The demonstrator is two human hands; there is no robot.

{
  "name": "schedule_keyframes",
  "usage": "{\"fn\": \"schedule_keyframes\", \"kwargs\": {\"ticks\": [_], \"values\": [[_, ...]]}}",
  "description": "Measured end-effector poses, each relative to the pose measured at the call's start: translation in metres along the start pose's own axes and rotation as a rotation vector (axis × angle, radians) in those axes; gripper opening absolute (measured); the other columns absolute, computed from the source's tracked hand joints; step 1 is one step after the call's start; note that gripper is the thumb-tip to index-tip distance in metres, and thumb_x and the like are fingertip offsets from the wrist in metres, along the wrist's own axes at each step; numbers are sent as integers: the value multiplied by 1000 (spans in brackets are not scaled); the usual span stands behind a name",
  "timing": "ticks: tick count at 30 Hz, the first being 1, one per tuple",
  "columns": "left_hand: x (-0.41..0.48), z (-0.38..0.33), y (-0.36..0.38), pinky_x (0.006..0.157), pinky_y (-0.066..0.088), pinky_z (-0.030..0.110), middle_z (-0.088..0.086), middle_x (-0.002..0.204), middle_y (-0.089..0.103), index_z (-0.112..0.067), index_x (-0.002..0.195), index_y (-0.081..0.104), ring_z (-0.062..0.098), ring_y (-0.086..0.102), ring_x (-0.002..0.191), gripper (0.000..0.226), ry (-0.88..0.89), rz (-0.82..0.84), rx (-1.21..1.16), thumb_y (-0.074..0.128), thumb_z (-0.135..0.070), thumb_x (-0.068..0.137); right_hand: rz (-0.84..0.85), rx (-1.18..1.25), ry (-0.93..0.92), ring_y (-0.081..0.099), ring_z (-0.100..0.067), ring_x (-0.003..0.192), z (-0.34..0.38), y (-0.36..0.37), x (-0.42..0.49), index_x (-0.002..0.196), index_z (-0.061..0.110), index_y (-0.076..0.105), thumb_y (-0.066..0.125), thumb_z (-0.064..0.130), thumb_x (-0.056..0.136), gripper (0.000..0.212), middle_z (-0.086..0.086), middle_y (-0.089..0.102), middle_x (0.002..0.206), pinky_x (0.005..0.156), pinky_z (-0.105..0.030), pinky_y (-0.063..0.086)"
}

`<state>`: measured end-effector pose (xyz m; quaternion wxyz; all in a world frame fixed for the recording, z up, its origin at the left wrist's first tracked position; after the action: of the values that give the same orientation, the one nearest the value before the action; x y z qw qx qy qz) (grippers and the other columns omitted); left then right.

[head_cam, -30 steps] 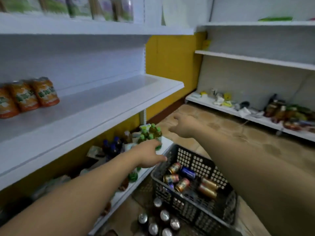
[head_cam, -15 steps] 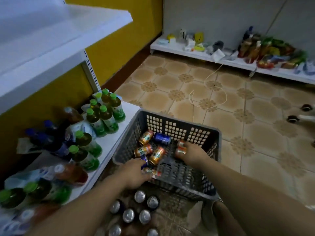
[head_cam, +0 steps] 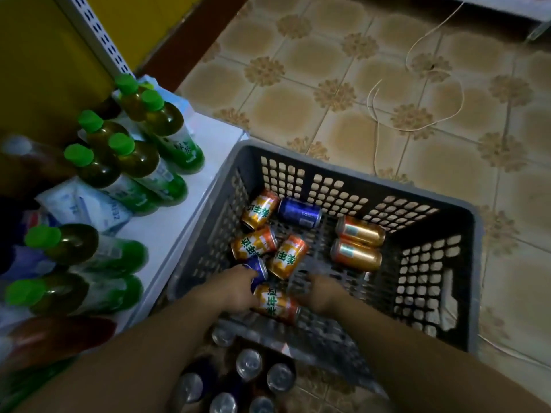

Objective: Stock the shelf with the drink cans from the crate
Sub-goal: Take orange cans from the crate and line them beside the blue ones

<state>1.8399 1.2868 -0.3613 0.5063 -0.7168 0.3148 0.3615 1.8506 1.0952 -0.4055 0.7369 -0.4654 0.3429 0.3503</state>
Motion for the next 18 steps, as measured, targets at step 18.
{"fn": "schedule_keyframes", "kwargs": {"ticks": [18], "values": [[29,31,5,103,44,35,-4,126,59,-24,126,47,15,58,111,60,-16,-6,-668,76,-36,74,14,302,-124,57,-6,88,11,34,17,123,25,49,78,36,70,61,10,58,105,81,-17,49]]}}
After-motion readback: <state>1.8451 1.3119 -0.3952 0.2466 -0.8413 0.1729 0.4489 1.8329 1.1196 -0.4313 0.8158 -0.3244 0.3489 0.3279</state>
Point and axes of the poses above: each hand's wrist, its own x-axis towards the middle knuckle, its own y-axis out of the palm, z = x × y, the point moved 2 cm from there along x, towards the middle knuckle
